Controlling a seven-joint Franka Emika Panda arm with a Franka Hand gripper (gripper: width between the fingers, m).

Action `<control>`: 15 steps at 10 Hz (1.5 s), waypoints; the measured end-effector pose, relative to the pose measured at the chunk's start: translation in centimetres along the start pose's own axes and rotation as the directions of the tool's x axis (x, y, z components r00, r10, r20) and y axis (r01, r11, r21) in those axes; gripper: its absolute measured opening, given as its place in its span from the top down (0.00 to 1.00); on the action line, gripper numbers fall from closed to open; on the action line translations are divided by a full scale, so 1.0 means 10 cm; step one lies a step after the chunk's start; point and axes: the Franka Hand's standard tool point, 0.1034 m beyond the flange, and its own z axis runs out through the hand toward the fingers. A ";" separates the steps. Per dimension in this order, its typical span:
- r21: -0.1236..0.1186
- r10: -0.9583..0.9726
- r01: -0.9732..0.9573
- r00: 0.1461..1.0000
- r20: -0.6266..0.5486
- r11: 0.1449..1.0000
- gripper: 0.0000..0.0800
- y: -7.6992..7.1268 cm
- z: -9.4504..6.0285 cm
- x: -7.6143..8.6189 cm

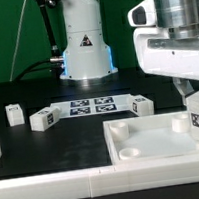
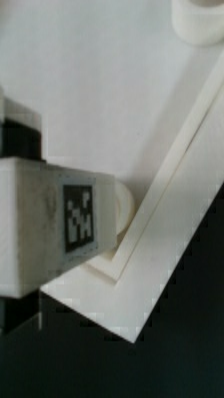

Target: Assemble one leg

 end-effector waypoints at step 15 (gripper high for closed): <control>0.000 -0.590 0.590 0.807 0.026 0.807 0.19 -0.04 0.03 -0.02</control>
Offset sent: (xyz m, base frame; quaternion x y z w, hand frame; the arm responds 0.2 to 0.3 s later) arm 0.0012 -0.0029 -0.0008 -0.0009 -0.0013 0.2343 0.9722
